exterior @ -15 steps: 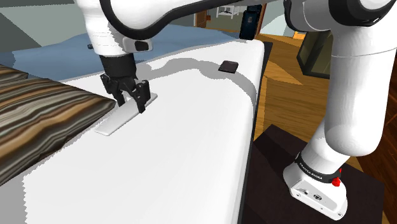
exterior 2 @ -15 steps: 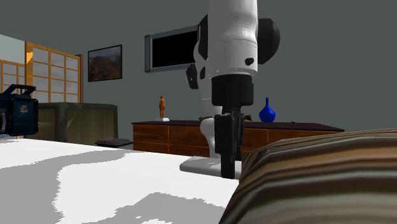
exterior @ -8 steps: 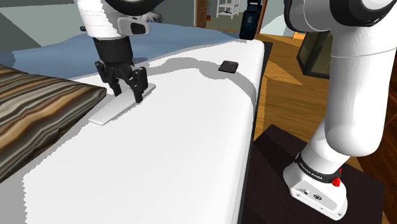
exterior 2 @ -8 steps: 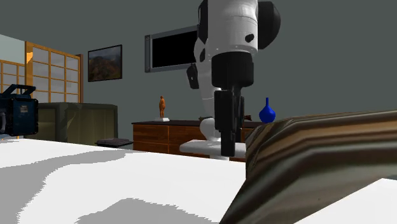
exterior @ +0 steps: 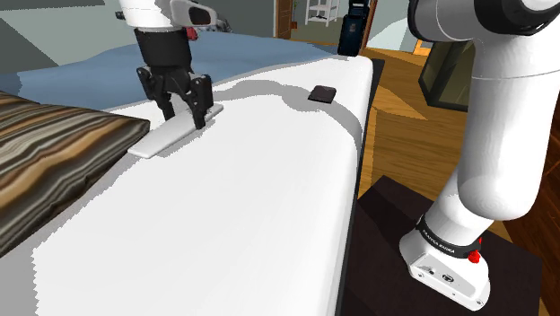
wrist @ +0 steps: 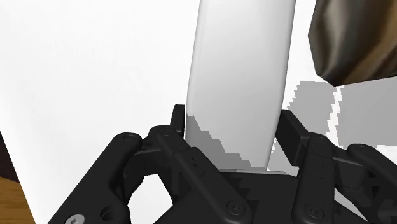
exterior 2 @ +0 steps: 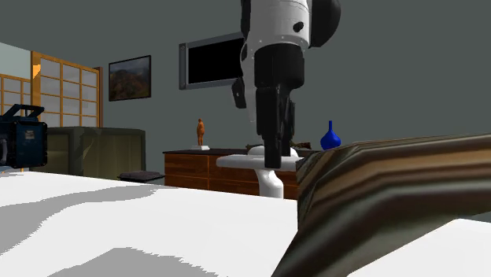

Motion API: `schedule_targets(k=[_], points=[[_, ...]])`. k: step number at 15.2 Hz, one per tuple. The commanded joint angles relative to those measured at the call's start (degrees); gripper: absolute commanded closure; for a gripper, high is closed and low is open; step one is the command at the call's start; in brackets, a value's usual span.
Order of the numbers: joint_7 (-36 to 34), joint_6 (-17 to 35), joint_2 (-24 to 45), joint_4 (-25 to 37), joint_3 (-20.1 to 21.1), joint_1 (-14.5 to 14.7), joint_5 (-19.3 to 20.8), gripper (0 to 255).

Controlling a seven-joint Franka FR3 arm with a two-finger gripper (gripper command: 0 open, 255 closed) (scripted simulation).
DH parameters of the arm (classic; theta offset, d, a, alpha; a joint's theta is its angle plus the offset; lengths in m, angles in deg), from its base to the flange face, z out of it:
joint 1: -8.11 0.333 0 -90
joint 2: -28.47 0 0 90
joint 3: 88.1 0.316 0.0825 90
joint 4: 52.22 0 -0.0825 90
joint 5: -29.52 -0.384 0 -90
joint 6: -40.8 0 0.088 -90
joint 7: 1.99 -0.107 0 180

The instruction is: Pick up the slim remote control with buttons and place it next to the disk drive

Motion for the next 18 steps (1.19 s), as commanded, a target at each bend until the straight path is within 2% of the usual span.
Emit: schedule_targets(k=[1, 5, 9, 18], points=[[2.8, 1.4, -3.5, -4.0, 0.2, -3.7, -2.3, 255], [9.8, 3.9, -10.6, -11.4, -0.6, -10.6, -7.3, 255], [17.2, 5.4, -16.7, -17.2, -2.6, -15.8, -11.7, 255], [32.8, 6.7, -25.6, -25.4, -10.0, -22.9, -17.2, 255]])
